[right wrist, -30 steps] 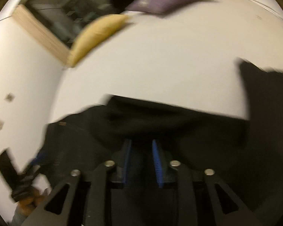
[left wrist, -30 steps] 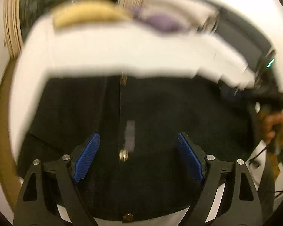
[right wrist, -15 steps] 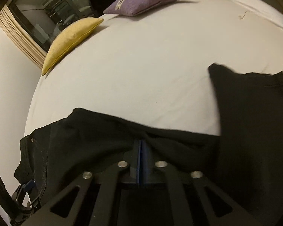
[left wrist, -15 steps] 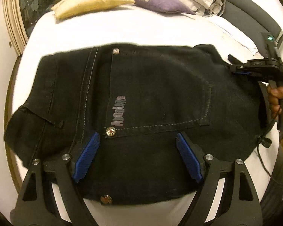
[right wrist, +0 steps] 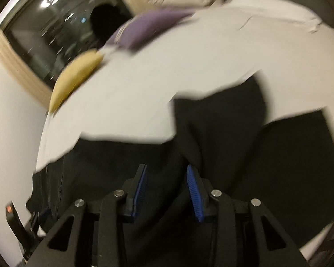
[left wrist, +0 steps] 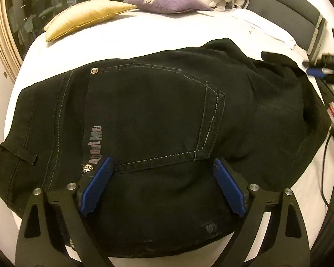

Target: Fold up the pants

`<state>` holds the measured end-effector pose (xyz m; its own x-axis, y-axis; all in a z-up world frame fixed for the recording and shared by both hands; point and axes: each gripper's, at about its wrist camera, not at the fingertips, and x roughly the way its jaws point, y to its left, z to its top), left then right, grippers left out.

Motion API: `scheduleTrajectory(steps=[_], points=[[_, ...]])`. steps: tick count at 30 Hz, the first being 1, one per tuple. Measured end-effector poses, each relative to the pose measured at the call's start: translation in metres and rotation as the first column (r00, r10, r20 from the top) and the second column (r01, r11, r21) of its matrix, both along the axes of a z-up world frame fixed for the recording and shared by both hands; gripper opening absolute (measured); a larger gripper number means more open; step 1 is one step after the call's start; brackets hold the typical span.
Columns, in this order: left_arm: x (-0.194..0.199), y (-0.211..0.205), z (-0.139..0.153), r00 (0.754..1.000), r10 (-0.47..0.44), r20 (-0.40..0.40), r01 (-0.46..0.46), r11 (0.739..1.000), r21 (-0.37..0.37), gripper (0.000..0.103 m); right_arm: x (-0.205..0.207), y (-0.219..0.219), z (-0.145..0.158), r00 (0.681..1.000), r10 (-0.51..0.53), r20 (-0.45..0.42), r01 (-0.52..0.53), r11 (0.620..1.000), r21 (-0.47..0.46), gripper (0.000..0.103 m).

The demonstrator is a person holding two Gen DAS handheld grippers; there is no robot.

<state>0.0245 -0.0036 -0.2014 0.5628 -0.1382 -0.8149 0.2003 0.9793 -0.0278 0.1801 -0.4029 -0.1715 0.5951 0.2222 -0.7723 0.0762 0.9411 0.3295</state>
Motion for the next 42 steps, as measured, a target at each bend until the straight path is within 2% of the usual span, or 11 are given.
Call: scheduleTrajectory(steps=[1, 8, 14, 22, 24, 25, 26, 29, 33, 37, 42], points=[[-0.001, -0.002, -0.001, 1.000, -0.002, 0.003, 0.002, 1.000, 0.006, 0.094, 0.005, -0.003, 0.006, 1.000, -0.014, 0.007, 0.014, 0.999, -0.044, 0.051], [0.006, -0.003, -0.004, 1.000, -0.008, 0.008, 0.008, 1.000, 0.003, 0.097, 0.069, 0.058, 0.023, 0.992, 0.117, -0.042, -0.123, 0.963, -0.240, 0.061], [0.003, -0.001, -0.005, 1.000, -0.010, 0.015, 0.010, 1.000, -0.004, 0.097, 0.096, 0.079, -0.011, 0.975, 0.127, -0.180, -0.189, 0.903, -0.385, 0.061], [0.003, 0.000, -0.004, 1.000, -0.012, 0.019, 0.013, 1.000, -0.011, 0.099, 0.116, 0.076, -0.048, 0.941, 0.090, -0.327, -0.240, 0.856, -0.457, 0.060], [0.003, 0.000, -0.004, 1.000, -0.012, 0.019, 0.012, 1.000, -0.010, 0.099, 0.118, 0.074, -0.051, 0.937, 0.097, -0.335, -0.252, 0.852, -0.460, 0.054], [0.002, 0.000, -0.004, 1.000, -0.012, 0.019, 0.012, 1.000, -0.011, 0.099, 0.118, 0.072, -0.052, 0.936, 0.097, -0.339, -0.256, 0.848, -0.465, 0.043], [0.002, 0.001, -0.004, 1.000, -0.012, 0.019, 0.012, 1.000, -0.012, 0.099, 0.119, 0.071, -0.050, 0.934, 0.099, -0.343, -0.259, 0.849, -0.461, 0.030], [0.002, 0.001, -0.004, 1.000, -0.012, 0.019, 0.012, 1.000, -0.011, 0.099, 0.121, 0.065, -0.045, 0.936, 0.089, -0.342, -0.248, 0.854, -0.457, 0.010], [0.002, 0.001, -0.003, 1.000, -0.011, 0.018, 0.011, 1.000, -0.010, 0.099, 0.113, 0.047, -0.031, 0.955, 0.084, -0.285, -0.191, 0.908, -0.374, 0.006], [0.002, 0.000, -0.003, 1.000, -0.010, 0.017, 0.010, 1.000, -0.005, 0.099, 0.083, 0.006, 0.008, 0.992, 0.039, -0.119, -0.060, 0.981, -0.183, 0.005], [0.002, -0.001, -0.003, 1.000, 0.000, 0.017, 0.000, 1.000, 0.007, 0.099, 0.016, -0.068, 0.035, 0.992, -0.120, 0.043, 0.118, 0.992, 0.049, 0.004]])
